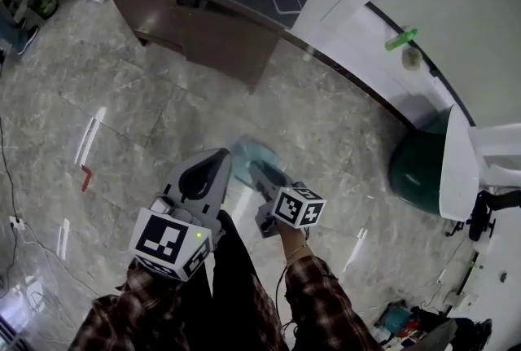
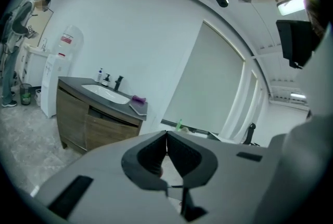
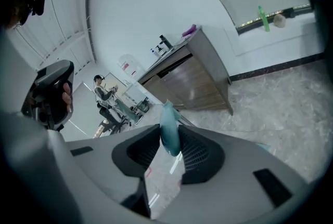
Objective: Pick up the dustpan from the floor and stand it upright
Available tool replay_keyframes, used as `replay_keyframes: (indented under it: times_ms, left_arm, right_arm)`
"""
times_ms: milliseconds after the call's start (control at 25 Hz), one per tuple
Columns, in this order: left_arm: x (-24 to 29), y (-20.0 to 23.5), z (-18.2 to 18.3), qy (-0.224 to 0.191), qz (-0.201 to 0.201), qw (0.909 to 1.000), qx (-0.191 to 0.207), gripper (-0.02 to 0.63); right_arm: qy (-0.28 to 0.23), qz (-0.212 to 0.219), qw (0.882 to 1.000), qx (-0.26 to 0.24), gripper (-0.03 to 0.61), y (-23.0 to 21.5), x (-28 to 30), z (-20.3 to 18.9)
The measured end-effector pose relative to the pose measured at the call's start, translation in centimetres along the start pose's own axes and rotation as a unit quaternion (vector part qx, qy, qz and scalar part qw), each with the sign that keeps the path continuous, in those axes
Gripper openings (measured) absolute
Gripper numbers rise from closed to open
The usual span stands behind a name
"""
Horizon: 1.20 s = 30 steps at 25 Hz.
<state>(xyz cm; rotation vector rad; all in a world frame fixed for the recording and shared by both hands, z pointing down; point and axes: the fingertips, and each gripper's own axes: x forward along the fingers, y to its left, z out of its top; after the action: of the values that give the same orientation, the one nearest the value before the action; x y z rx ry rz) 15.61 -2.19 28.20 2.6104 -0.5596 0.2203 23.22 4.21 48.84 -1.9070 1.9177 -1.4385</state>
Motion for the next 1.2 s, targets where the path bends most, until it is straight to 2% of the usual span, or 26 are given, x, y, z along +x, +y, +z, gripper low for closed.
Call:
replay_keyframes:
  times_ms: [240, 520, 720, 920, 1200]
  left_arm:
    - [3.6, -6.9, -1.7, 0.032, -0.062, 0.9975, 0.011, 0.012]
    - [6.2, -10.6, -4.1, 0.051, -0.092, 0.9942, 0.02, 0.012]
    - [6.1, -11.5, -4.5, 0.062, -0.1, 0.9927, 0.028, 0.011]
    - [5.6, -10.3, -4.3, 0.065, -0.093, 0.9931, 0.03, 0.012]
    - [3.2, -9.8, -2.0, 0.049, -0.085, 0.9949, 0.023, 0.012]
  right_arm:
    - [-0.015, -0.006, 1.0, 0.018, 0.109, -4.8, -5.6, -0.1]
    - [0.016, -0.041, 0.999, -0.022, 0.12, -6.2, -6.9, -0.5]
    - [0.039, -0.039, 0.998, -0.035, 0.13, -6.3, -7.7, -2.1]
    - [0.03, -0.053, 0.997, -0.038, 0.13, -6.3, -8.7, -2.4]
    - [-0.017, -0.071, 0.994, -0.078, 0.13, -1.9, -11.9, 0.9]
